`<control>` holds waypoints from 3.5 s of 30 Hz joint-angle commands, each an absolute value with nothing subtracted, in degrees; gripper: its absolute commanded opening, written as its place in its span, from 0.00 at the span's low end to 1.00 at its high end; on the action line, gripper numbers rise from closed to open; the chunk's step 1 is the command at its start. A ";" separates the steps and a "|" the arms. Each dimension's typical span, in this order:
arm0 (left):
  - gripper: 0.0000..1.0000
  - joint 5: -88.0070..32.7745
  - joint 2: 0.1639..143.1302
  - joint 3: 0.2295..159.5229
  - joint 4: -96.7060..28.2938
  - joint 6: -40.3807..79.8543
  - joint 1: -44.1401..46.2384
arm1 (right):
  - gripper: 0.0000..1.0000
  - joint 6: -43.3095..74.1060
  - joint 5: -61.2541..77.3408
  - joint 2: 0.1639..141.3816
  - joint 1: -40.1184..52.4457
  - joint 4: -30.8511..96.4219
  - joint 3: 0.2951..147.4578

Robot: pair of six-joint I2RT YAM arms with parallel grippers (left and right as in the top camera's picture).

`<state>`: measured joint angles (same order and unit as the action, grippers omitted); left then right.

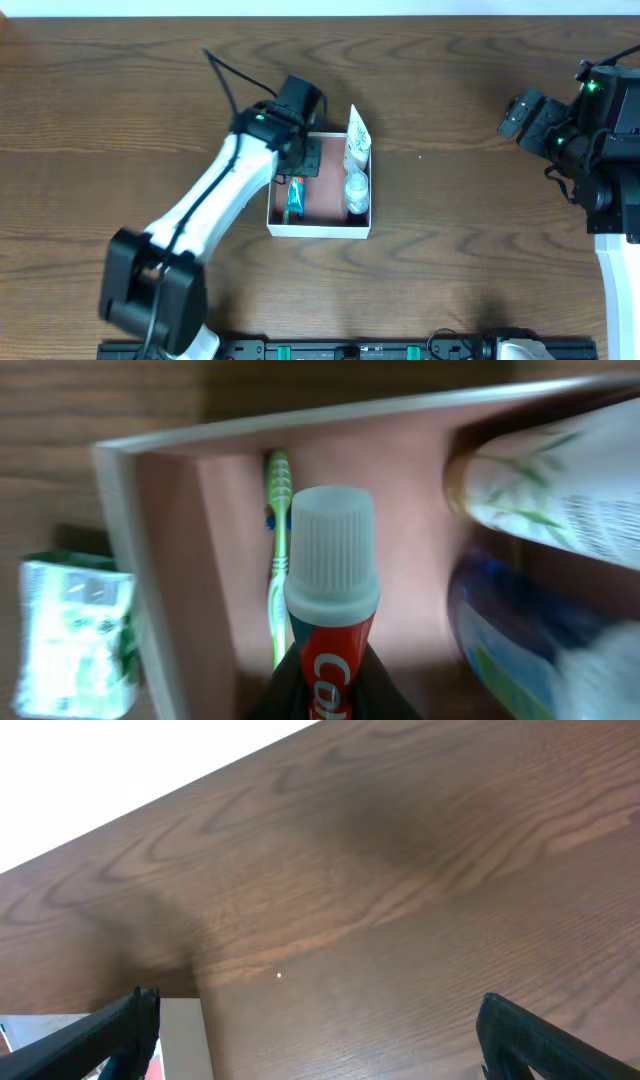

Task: Pack container
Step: 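Place the toothpaste tube into the box and release it, then grasp the green Dettol soap bar with the left gripper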

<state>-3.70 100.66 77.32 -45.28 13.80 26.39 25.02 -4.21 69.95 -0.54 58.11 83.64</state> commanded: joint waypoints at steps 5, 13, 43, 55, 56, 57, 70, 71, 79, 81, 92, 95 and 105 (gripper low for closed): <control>0.13 -2.57 109.21 76.90 -42.74 15.38 27.70 | 0.99 24.80 -4.05 70.02 -0.84 58.17 84.12; 0.34 -3.46 108.73 77.58 -42.83 16.64 29.12 | 0.99 24.80 -4.05 70.02 -0.84 58.17 84.12; 0.65 -2.13 99.20 76.64 -53.76 0.36 5.21 | 0.99 24.80 -4.05 70.02 -0.84 58.17 84.12; 0.79 -7.27 108.73 76.64 -53.08 -12.43 3.07 | 0.99 24.80 -4.05 70.02 -0.84 58.17 84.12; 0.79 -7.27 109.34 76.64 -53.10 -12.43 3.07 | 0.99 24.80 -4.05 70.02 -0.84 58.17 84.12; 0.79 -7.27 109.86 76.60 -53.08 -12.40 3.07 | 0.99 24.80 -4.05 70.02 -0.84 58.17 84.12; 0.75 -7.29 116.81 76.44 -51.99 -12.14 3.07 | 0.99 24.80 -4.05 70.02 -0.84 58.17 84.12; 0.69 -7.29 116.81 76.44 -51.77 -12.14 3.07 | 0.99 24.80 -4.05 70.02 -0.84 58.17 84.12; 0.49 -7.01 116.22 76.77 -51.96 -10.46 3.07 | 0.99 24.80 -4.05 70.02 -0.84 58.17 84.12; 0.47 -6.87 115.24 77.87 -53.69 -9.43 3.07 | 0.99 24.80 -4.05 70.02 -0.84 58.17 84.12; 0.41 -7.11 96.57 81.95 -61.10 -1.93 5.43 | 0.99 24.80 -4.05 70.02 -0.84 58.17 84.12; 0.41 -7.09 91.11 81.93 -60.99 0.08 8.80 | 0.99 24.80 -4.05 70.02 -0.84 58.17 84.12; 0.41 -6.85 91.13 78.96 -54.57 11.11 21.54 | 0.99 24.80 -4.05 70.02 -0.84 58.17 84.12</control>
